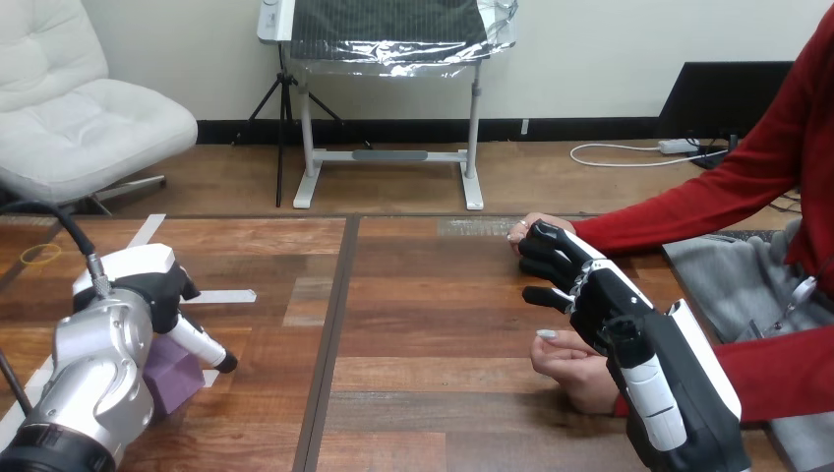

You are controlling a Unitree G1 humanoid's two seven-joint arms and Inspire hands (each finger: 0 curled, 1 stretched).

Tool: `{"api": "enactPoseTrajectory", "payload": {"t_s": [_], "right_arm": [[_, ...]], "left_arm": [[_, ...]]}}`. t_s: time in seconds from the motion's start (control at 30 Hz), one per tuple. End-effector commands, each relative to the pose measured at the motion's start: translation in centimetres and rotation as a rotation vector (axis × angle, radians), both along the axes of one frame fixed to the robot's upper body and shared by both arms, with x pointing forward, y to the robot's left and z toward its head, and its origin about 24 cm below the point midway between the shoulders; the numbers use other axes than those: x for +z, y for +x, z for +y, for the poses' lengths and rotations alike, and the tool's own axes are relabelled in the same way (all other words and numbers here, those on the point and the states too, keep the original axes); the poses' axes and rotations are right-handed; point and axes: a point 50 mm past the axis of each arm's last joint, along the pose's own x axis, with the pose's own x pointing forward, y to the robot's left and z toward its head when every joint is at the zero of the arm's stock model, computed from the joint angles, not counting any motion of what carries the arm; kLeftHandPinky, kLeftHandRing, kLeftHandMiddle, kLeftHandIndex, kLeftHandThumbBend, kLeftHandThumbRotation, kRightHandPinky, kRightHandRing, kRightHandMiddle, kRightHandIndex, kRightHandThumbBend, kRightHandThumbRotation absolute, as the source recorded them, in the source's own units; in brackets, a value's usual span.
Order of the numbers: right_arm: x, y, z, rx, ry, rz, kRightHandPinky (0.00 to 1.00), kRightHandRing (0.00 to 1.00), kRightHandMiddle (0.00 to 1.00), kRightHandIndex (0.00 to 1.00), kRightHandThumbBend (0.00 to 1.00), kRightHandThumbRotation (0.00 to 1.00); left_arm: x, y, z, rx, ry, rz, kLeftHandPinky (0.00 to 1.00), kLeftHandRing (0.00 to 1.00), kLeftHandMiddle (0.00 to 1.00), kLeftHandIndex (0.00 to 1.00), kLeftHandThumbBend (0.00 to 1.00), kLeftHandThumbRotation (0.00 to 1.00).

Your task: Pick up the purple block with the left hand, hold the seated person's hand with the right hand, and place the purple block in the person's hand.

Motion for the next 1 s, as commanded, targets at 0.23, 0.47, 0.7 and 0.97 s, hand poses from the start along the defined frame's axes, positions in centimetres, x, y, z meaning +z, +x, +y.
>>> {"api": "enactPoseTrajectory", "payload": {"t_s": [0.23, 0.47, 0.7, 0.97], "right_arm": [[2.25, 1.33, 0.05, 0.004, 0.002, -0.122, 0.82, 0.88, 0.89, 0.89, 0.77, 1.0], [2.28, 1.39, 0.04, 0.007, 0.001, -0.125, 0.81, 0.88, 0.88, 0.89, 0.77, 1.0], [2.26, 1.39, -0.02, 0.008, 0.0, -0.123, 0.81, 0.88, 0.88, 0.89, 0.77, 1.0], [2.25, 1.39, -0.06, 0.005, -0.003, -0.124, 0.81, 0.88, 0.88, 0.89, 0.77, 1.0]], "left_arm": [[2.95, 0.93, 0.33, -0.014, 0.071, -0.103, 0.64, 0.77, 0.8, 0.73, 0.85, 0.28], [2.91, 0.84, 0.43, -0.009, 0.091, -0.089, 0.65, 0.78, 0.81, 0.73, 0.86, 0.28], [2.91, 0.71, 0.5, 0.005, 0.08, -0.086, 0.67, 0.79, 0.82, 0.73, 0.86, 0.26], [2.66, 0.52, 0.72, 0.015, 0.065, -0.076, 0.7, 0.81, 0.84, 0.76, 0.85, 0.25]]}}
